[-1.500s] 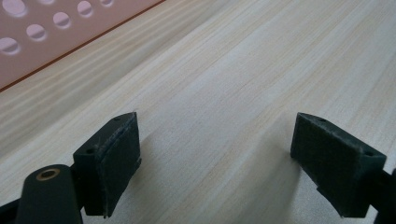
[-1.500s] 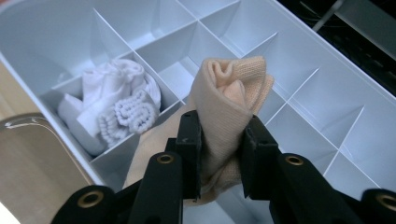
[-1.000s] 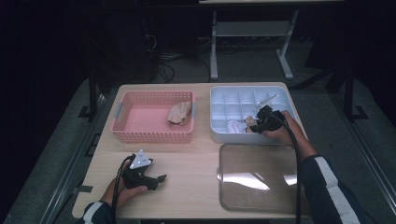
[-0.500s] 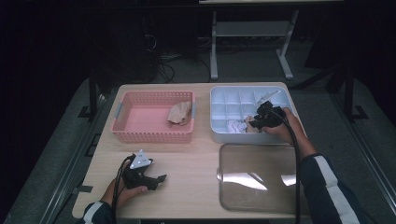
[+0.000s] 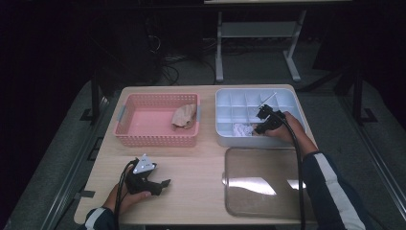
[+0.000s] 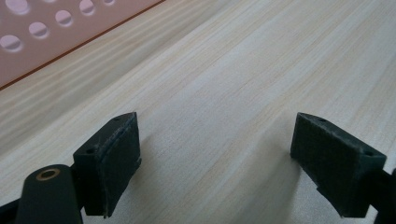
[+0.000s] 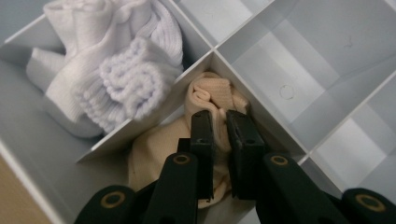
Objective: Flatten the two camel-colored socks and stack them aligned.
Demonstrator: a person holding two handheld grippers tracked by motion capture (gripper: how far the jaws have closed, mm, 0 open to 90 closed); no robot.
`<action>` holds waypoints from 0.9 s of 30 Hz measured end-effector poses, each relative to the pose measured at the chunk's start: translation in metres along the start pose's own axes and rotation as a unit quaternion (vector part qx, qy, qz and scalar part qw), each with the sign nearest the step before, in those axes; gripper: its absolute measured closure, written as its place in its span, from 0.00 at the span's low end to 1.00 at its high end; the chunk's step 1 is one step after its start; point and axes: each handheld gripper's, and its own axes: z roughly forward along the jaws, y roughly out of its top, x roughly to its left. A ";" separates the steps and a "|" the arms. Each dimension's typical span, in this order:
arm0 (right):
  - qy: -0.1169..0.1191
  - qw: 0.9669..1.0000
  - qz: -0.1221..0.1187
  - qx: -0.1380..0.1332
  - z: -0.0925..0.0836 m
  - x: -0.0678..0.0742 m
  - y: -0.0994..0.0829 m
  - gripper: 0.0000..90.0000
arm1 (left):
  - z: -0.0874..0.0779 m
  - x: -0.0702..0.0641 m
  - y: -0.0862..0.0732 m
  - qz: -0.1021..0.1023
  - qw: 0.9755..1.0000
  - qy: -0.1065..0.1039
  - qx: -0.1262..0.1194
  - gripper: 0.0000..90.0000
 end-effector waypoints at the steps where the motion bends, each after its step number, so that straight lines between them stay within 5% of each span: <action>1: 0.004 1.000 0.003 0.003 0.001 -0.001 0.001 0.90 | 0.000 0.000 0.000 -0.001 1.000 0.000 0.000 0.16; 10: 0.004 1.000 -0.003 0.014 0.004 -0.001 0.004 0.86 | 0.000 0.000 -0.001 -0.003 1.000 0.001 -0.001 0.16; 20: 0.002 0.999 0.001 -0.047 -0.019 0.003 -0.010 0.66 | 0.000 0.000 0.000 -0.002 1.000 0.000 0.000 0.16; 27: 0.002 0.992 -0.007 -0.124 -0.052 0.017 -0.013 0.61 | 0.000 0.000 0.000 -0.001 1.000 -0.001 0.000 0.16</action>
